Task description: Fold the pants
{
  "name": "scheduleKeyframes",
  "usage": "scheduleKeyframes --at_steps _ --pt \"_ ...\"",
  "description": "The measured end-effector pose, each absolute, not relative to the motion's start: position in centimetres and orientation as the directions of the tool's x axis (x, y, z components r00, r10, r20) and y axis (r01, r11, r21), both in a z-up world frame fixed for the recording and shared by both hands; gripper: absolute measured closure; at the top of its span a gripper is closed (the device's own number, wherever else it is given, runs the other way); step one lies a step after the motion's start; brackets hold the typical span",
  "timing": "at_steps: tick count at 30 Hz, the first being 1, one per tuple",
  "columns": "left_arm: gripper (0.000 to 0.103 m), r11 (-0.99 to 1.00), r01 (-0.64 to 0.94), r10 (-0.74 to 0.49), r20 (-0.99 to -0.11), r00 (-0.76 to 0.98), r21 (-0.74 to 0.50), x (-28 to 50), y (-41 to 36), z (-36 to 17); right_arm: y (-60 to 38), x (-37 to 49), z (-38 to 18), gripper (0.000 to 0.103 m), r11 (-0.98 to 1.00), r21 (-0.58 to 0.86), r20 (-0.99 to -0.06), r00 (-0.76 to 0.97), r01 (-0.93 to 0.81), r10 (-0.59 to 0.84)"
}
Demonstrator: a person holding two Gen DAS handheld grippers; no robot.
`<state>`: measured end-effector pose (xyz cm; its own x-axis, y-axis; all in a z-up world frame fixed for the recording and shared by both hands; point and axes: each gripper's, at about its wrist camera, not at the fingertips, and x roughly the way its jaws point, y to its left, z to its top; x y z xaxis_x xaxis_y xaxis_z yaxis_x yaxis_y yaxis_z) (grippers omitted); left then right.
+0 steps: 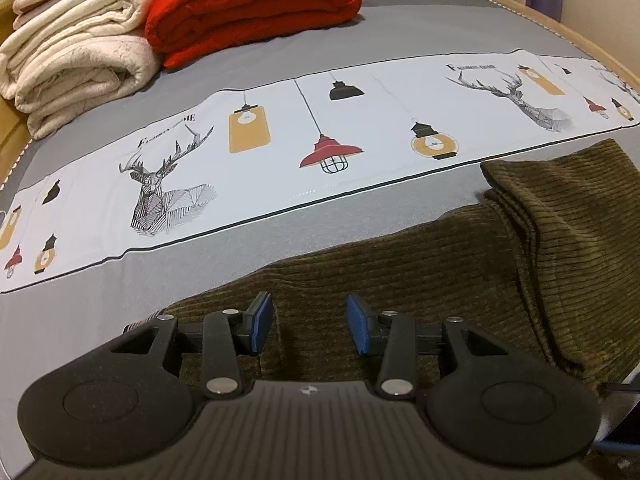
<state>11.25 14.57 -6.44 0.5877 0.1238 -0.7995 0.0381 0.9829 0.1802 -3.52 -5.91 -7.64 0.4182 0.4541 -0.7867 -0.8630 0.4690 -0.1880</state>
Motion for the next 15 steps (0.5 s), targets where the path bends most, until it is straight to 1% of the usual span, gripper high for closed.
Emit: scheduleKeyframes --at_steps 2,4,5,9,12,13,14,15 --pt "0.055 0.982 0.043 0.125 -0.8 0.587 0.185 11.4 14.6 -6.5 -6.3 -2.7 -6.1 0.059 0.514 -0.128 -0.759 0.417 -0.848 0.501" --pt "0.055 0.982 0.04 0.129 -0.802 0.584 0.187 11.6 14.7 -6.6 -7.3 -1.6 -5.4 0.055 0.571 -0.118 -0.73 0.461 -0.812 0.504" --pt "0.055 0.982 0.038 0.13 -0.802 0.582 0.187 11.7 14.8 -6.7 -7.5 -0.9 -5.3 0.054 0.597 -0.114 -0.729 0.476 -0.794 0.492" --pt "0.055 0.981 0.041 0.132 -0.803 0.581 0.191 11.7 14.6 -6.7 -7.7 0.9 -7.1 0.054 0.642 -0.095 -0.768 0.467 -0.76 0.439" --pt "0.055 0.98 0.04 0.135 -0.803 0.58 0.194 11.8 14.5 -6.8 -6.7 0.5 -8.6 0.056 0.608 -0.157 -0.791 0.468 -0.779 0.395" --pt "0.055 0.98 0.039 0.136 -0.804 0.579 0.194 11.8 14.5 -6.8 -6.6 0.3 -8.6 0.062 0.604 -0.161 -0.792 0.467 -0.781 0.392" --pt "0.055 0.98 0.04 0.137 -0.806 0.576 0.195 11.8 14.4 -6.8 -6.5 0.4 -8.5 0.084 0.605 -0.142 -0.795 0.454 -0.784 0.401" --pt "0.055 0.979 0.044 0.137 -0.807 0.575 0.197 11.9 14.4 -6.9 -6.6 0.5 -8.1 0.088 0.607 -0.104 -0.798 0.43 -0.788 0.421"
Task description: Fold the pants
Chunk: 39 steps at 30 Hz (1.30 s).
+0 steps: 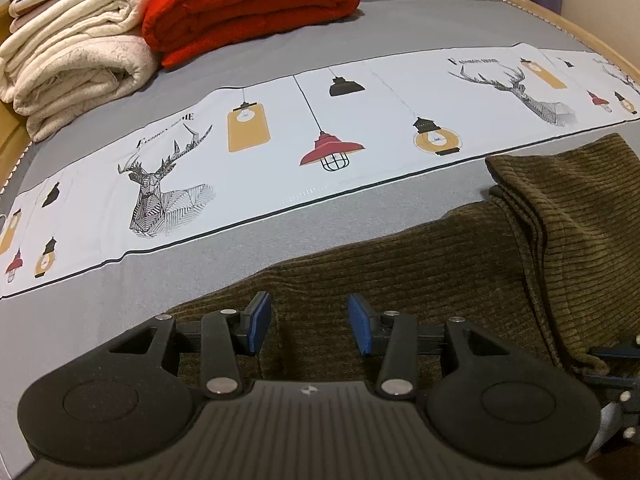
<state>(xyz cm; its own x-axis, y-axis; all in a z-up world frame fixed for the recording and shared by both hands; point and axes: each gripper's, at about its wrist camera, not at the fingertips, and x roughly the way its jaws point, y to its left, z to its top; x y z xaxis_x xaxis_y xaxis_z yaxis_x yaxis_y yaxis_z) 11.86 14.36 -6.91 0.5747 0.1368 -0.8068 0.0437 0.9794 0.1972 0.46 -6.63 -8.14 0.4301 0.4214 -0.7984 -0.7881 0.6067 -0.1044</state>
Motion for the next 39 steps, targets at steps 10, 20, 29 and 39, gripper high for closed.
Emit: scheduleKeyframes --at_steps 10,20,29,39 --pt "0.055 0.982 0.073 0.102 -0.809 0.579 0.175 12.4 13.0 -6.9 -9.0 -1.6 -7.6 0.088 0.528 -0.062 -0.814 0.349 -0.847 0.464" --pt "0.055 0.991 0.118 -0.023 -0.811 0.585 0.057 13.5 9.6 -6.4 -14.8 0.0 -1.5 0.058 0.704 0.101 -0.668 0.476 -0.703 0.572" --pt "0.057 0.972 0.227 -0.186 -0.779 0.599 -0.057 14.7 4.9 -6.1 -21.4 4.1 -8.1 0.058 0.911 -0.03 -0.885 0.434 -0.411 0.167" --pt "0.059 0.945 0.322 -0.083 -0.907 0.414 0.06 16.4 1.1 -11.5 -28.1 5.3 -6.1 0.049 0.992 0.012 -0.835 0.544 -0.124 0.078"
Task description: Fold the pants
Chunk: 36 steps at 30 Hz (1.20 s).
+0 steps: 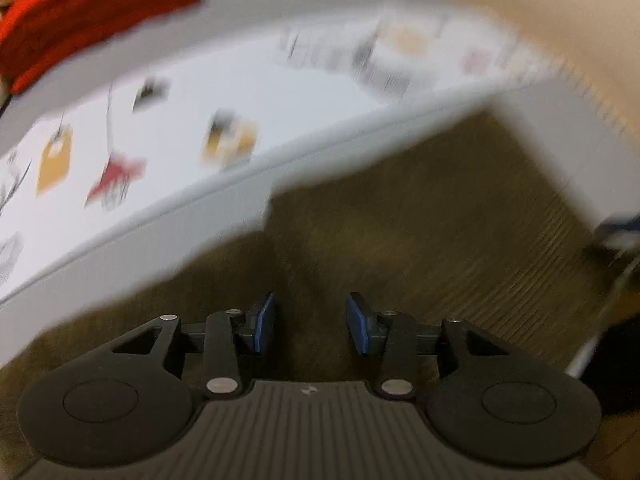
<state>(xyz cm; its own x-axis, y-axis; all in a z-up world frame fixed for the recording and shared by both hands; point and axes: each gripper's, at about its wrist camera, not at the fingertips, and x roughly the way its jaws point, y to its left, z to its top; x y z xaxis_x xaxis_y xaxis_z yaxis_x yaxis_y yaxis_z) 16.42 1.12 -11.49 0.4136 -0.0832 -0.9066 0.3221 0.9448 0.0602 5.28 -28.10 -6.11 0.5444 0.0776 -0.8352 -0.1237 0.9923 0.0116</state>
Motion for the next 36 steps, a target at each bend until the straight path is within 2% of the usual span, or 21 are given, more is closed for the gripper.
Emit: scheduleKeyframes --at_steps 1,2,5,9,10,11,12,13,14,16,17,18,19,21,24,26,28,30,34,36 --pt "0.06 0.946 0.307 -0.014 -0.929 0.369 0.107 16.6 1.3 -12.7 -28.8 5.5 -6.9 0.047 0.996 0.018 -0.855 0.516 -0.089 0.062" --pt "0.059 0.944 0.3 0.032 -0.94 0.34 0.14 16.7 1.5 -13.6 -29.4 5.8 -7.5 0.038 0.998 0.024 -0.867 0.495 -0.063 0.053" --pt "0.059 0.961 0.259 -0.016 -0.922 0.386 0.092 16.9 2.3 -12.4 -30.3 6.4 -8.2 0.027 0.998 0.069 -0.878 0.475 -0.008 0.064" --pt "0.058 0.973 0.225 -0.061 -0.899 0.433 0.042 16.5 3.2 -11.0 -31.0 7.4 -9.6 0.024 0.978 0.19 -0.889 0.437 0.089 0.133" --pt "0.058 0.975 0.221 -0.068 -0.895 0.44 0.035 16.4 3.4 -10.8 -31.1 7.4 -9.8 0.026 0.966 0.231 -0.889 0.428 0.115 0.162" --pt "0.058 0.975 0.221 -0.074 -0.891 0.447 0.029 16.3 3.6 -10.6 -31.0 7.2 -10.0 0.034 0.957 0.259 -0.885 0.428 0.126 0.183" --pt "0.057 0.975 0.22 -0.082 -0.886 0.456 0.023 16.2 3.7 -10.4 -30.8 7.1 -9.9 0.037 0.954 0.273 -0.88 0.433 0.123 0.196" --pt "0.057 0.976 0.219 -0.092 -0.879 0.467 0.014 16.2 4.0 -9.9 -30.4 7.1 -9.7 0.045 0.958 0.267 -0.875 0.443 0.107 0.195" --pt "0.056 0.976 0.217 -0.11 -0.871 0.479 -0.004 16.1 4.2 -9.5 -30.2 7.1 -9.5 0.059 0.96 0.266 -0.869 0.454 0.092 0.197" --pt "0.055 0.975 0.213 -0.156 -0.854 0.496 -0.055 15.9 4.4 -8.6 -30.0 7.1 -8.9 0.071 0.953 0.289 -0.849 0.484 0.091 0.212" --pt "0.054 0.973 0.213 -0.19 -0.844 0.502 -0.092 15.7 4.5 -8.0 -29.9 6.9 -8.3 0.074 0.949 0.301 -0.837 0.503 0.093 0.216" --pt "0.048 0.965 0.219 -0.239 -0.829 0.505 -0.145 15.5 4.6 -7.4 -29.6 6.6 -7.5 0.075 0.951 0.298 -0.82 0.532 0.084 0.21" --pt "0.043 0.948 0.233 -0.307 -0.808 0.504 -0.215 15.3 4.7 -6.9 -28.6 6.0 -6.2 0.076 0.962 0.269 -0.794 0.575 0.043 0.196" --pt "0.02 0.896 0.278 -0.443 -0.748 0.494 -0.347 14.9 4.7 -5.8 -25.3 4.2 -3.0 0.077 0.981 0.153 -0.709 0.678 -0.12 0.194" --pt "0.012 0.778 0.348 -0.628 -0.62 0.47 -0.524 14.5 4.5 -4.3 -18.7 0.2 0.6 0.077 0.919 -0.068 -0.551 0.782 -0.388 0.289" --pt "0.011 0.687 0.374 -0.722 -0.529 0.446 -0.622 14.3 4.6 -3.8 -15.3 -2.0 1.4 0.077 0.853 -0.166 -0.499 0.788 -0.495 0.36" --pt "0.011 0.647 0.369 -0.754 -0.488 0.439 -0.668 14.4 4.7 -3.7 -12.1 -3.7 1.1 0.077 0.792 -0.242 -0.473 0.781 -0.56 0.408" --pt "0.011 0.66 0.332 -0.741 -0.513 0.433 -0.674 14.8 4.7 -4.3 -9.4 -4.6 0.3 0.077 0.732 -0.3 -0.47 0.763 -0.611 0.444" --pt "0.011 0.738 0.303 -0.67 -0.603 0.434 -0.603 15.3 4.2 -5.1 -6.0 -5.9 -1.0 0.077 0.622 -0.392 -0.486 0.726 -0.678 0.486" --pt "0.016 0.781 0.309 -0.623 -0.647 0.44 -0.542 15.7 3.7 -5.5 -4.7 -6.2 -1.3 0.077 0.58 -0.414 -0.496 0.708 -0.702 0.503"
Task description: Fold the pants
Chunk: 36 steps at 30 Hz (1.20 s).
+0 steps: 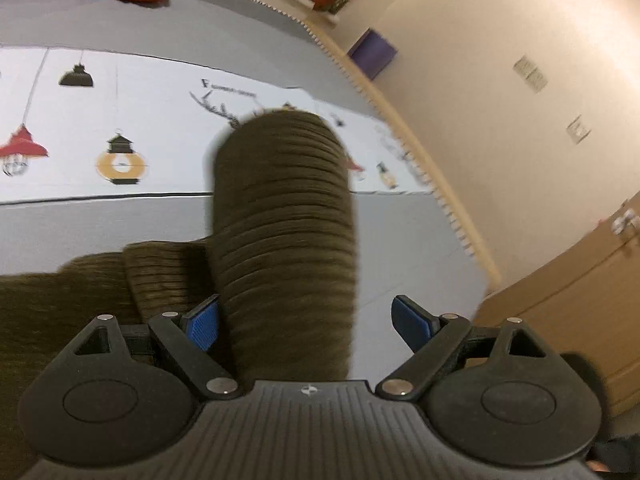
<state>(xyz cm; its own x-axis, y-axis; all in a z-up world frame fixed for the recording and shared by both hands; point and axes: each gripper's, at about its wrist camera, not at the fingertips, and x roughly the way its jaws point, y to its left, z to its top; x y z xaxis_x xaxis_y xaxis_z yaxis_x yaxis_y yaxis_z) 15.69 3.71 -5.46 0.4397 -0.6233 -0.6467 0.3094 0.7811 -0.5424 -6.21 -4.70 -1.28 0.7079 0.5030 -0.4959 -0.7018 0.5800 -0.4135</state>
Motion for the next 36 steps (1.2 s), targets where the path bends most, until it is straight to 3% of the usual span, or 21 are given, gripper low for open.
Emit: scheduleKeyframes --at_steps 1,2,3,6,11,15,18,20,22,26,28,29,31,35,36 --pt "0.02 0.813 0.307 -0.582 -0.68 0.446 -0.495 15.8 3.4 -5.7 -4.3 -6.5 -1.3 0.077 0.565 -0.421 -0.499 0.701 -0.71 0.509" --pt "0.033 0.838 0.302 -0.545 -0.71 0.445 -0.454 16.0 3.2 -6.0 -3.8 -6.7 -1.3 0.077 0.555 -0.424 -0.502 0.696 -0.716 0.514" --pt "0.056 0.867 0.287 -0.498 -0.746 0.443 -0.408 16.3 3.3 -6.5 -3.8 -7.0 -1.2 0.077 0.548 -0.422 -0.506 0.689 -0.722 0.518" --pt "0.079 0.897 0.245 -0.44 -0.787 0.431 -0.368 16.7 3.8 -7.4 -3.3 -6.8 -1.1 0.077 0.54 -0.423 -0.517 0.683 -0.728 0.516" --pt "0.084 0.896 0.238 -0.443 -0.777 0.447 -0.374 16.1 5.7 -6.9 -3.1 -6.3 -0.1 0.072 0.539 -0.376 -0.544 0.651 -0.753 0.529" --pt "0.084 0.901 0.226 -0.433 -0.765 0.477 -0.369 14.4 9.2 -6.0 -3.6 -3.7 2.6 0.063 0.53 -0.074 -0.637 0.449 -0.845 0.626" --pt "0.084 0.903 0.185 -0.425 -0.746 0.513 -0.388 12.7 13.3 -5.1 -4.7 -1.1 5.2 0.057 0.512 0.16 -0.621 0.317 -0.844 0.717" --pt "0.085 0.907 0.134 -0.404 -0.734 0.547 -0.399 11.7 16.6 -4.9 -4.9 0.5 6.5 0.042 0.54 0.188 -0.619 0.328 -0.82 0.714" --pt "0.085 0.91 0.069 -0.369 -0.723 0.584 -0.409 10.4 20.4 -4.7 -4.9 2.5 6.9 0.036 0.575 0.188 -0.631 0.35 -0.796 0.692" --pt "0.084 0.918 -0.097 -0.243 -0.738 0.629 -0.385 7.6 28.0 -5.2 -4.2 7.0 4.5 0.033 0.68 0.213 -0.699 0.377 -0.701 0.607" --pt "0.074 0.908 -0.193 -0.181 -0.764 0.619 -0.372 6.6 30.9 -5.9 -3.9 9.0 1.9 0.033 0.738 0.295 -0.72 0.367 -0.607 0.59" --pt "0.063 0.899 -0.241 -0.152 -0.777 0.611 -0.365 6.3 32.0 -6.3 -3.6 9.5 0.3 0.033 0.763 0.326 -0.738 0.354 -0.559 0.575" --pt "0.055 0.889 -0.293 -0.119 -0.795 0.595 -0.352 6.0 33.4 -7.0 -2.4 10.9 -2.2 0.033 0.799 0.386 -0.775 0.308 -0.462 0.552" --pt "0.021 0.908 -0.333 0.001 -0.794 0.608 -0.254 5.7 33.6 -6.3 1.2 11.1 -4.9 0.032 0.782 0.394 -0.807 0.225 -0.484 0.546" --pt "0.02 0.907 -0.356 0.046 -0.786 0.617 -0.226 5.7 33.8 -5.9 1.8 11.0 -5.4 0.027 0.793 0.372 -0.82 0.23 -0.483 0.524"
